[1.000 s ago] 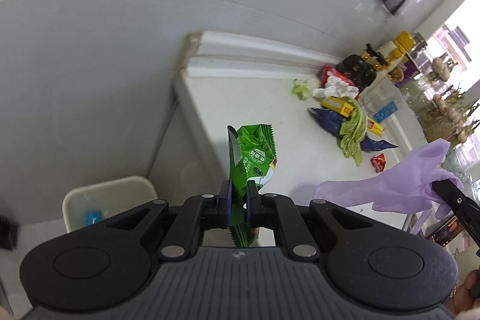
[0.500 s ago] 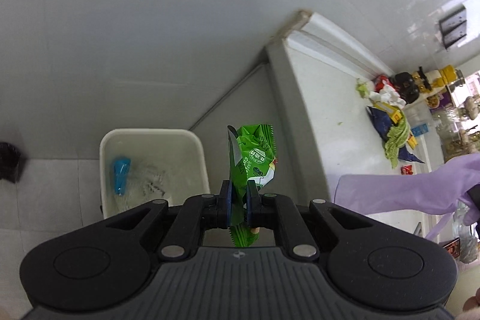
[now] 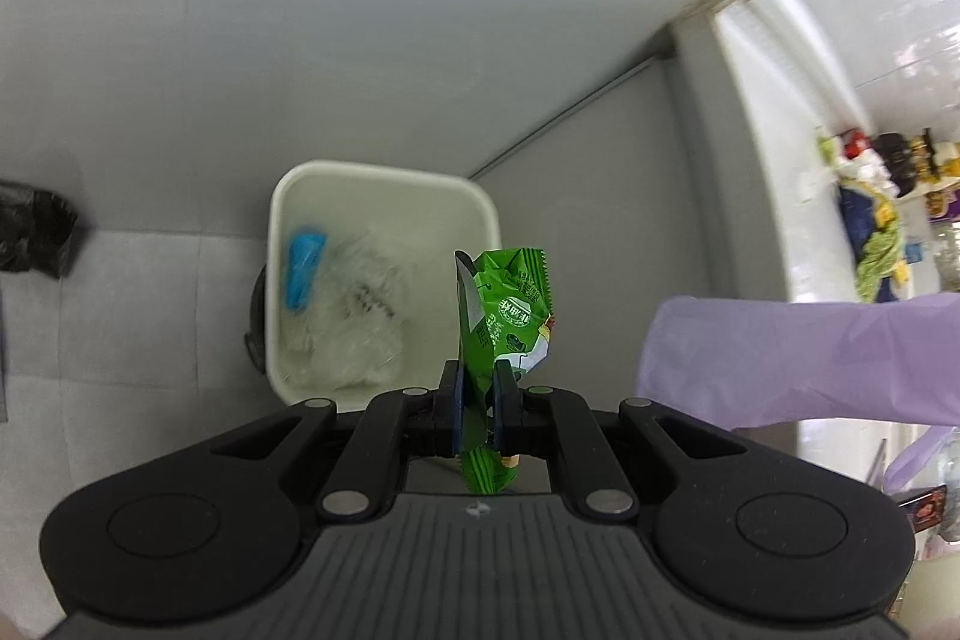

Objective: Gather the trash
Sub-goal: 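Carry the purple glove and green snack bag in both tools over the bin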

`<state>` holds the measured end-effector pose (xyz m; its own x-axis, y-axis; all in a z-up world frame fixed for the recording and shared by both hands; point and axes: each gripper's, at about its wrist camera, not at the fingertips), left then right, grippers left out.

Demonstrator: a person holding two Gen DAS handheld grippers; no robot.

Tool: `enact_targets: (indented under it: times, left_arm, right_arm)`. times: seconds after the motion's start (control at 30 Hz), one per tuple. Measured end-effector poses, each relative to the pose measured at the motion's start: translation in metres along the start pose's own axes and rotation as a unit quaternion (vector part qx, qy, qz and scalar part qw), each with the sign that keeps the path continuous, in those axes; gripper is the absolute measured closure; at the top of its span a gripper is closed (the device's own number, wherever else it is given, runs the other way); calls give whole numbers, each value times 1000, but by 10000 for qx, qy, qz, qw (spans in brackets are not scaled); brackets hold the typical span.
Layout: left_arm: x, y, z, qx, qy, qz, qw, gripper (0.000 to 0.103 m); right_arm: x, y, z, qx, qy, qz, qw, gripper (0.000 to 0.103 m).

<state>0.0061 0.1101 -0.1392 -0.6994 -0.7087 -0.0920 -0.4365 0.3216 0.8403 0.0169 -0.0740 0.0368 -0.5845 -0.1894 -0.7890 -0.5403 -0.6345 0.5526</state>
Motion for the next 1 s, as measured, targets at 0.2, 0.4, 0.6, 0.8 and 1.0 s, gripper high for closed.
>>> enact_targets:
  times: [0.2,0.4,0.6,0.8,1.0]
  left_arm:
    - [2,-26,23,-223,119,164,9995,95]
    - [-2,-63,37,-500,208,288,9981,95]
    - [-14,-100,43,-731,124,275,9969,92]
    - [-31,-125,42,-957,80,321,9949,91]
    - [-35,-129,32,-1079,-230,300,9934,82]
  right_arm:
    - [26,-45,0,-126,-168,450,9988,99]
    - [60,-97,0,106,-7,950,9954,98]
    - [87,-147,0,347,239,1240,9914,98]
    - [103,-190,-13,772,312,1509,9850,98]
    - [108,-215,-32,961,115,1674,9811,98]
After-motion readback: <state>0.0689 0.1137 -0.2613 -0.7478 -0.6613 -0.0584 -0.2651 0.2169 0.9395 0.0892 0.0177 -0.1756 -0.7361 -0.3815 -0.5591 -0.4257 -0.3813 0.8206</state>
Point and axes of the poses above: each gripper's, at about its wrist camera, not at the fingertips, and y roughly against the way its jaws point, z to its left, x to its underside, and after that the axes turned 11 degrees about y, right-handed
